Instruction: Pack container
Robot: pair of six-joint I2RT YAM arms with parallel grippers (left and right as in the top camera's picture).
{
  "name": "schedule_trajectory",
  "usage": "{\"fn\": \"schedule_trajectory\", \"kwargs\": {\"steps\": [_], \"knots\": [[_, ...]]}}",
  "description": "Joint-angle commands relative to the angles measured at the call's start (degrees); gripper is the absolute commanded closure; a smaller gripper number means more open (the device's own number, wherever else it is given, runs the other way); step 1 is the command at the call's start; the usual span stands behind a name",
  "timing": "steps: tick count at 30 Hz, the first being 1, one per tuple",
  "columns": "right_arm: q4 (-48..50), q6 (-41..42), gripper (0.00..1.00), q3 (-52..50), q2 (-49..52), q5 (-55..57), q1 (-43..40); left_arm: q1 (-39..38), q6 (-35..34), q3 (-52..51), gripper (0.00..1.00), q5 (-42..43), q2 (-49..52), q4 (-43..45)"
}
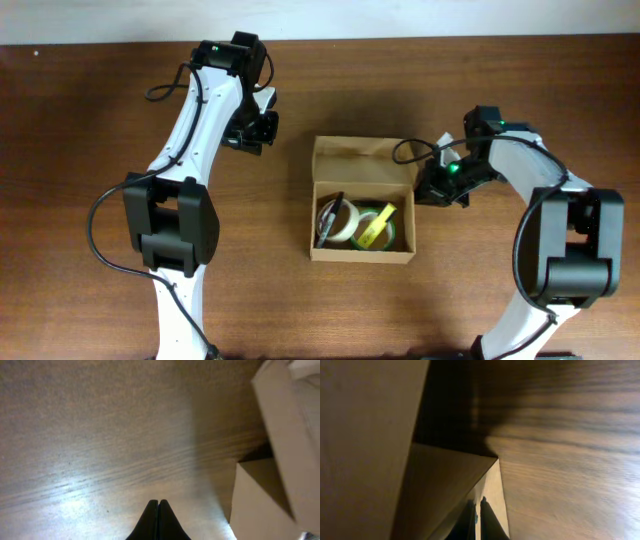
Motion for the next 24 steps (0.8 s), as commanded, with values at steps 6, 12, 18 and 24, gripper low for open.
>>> {"fn": "schedule_trajectory", "kwargs": {"steps": [6, 12, 18, 24], "knots": [[0.2, -1.2, 0.84, 0.8, -0.1, -4.2, 2.4, 0.4, 0.0, 0.8, 0.98, 1.6, 0.3, -1.7], [-1.6, -4.4, 0.48, 0.8, -0.1, -2.7, 2.3, 2.2, -4.4, 0.8, 0.98, 8.6, 1.4, -0.3], [-3.6, -5.7, 0.47, 0.8, -0.1, 0.1, 2.3, 4.4, -11.0, 0.7, 0.98, 13.9, 2.5, -1.0], [-5.0, -7.4, 0.48, 0.8, -0.1, 1.6, 2.3, 4.7, -14.4, 0.4, 0.98, 14.7, 3.5, -2.4]]}}
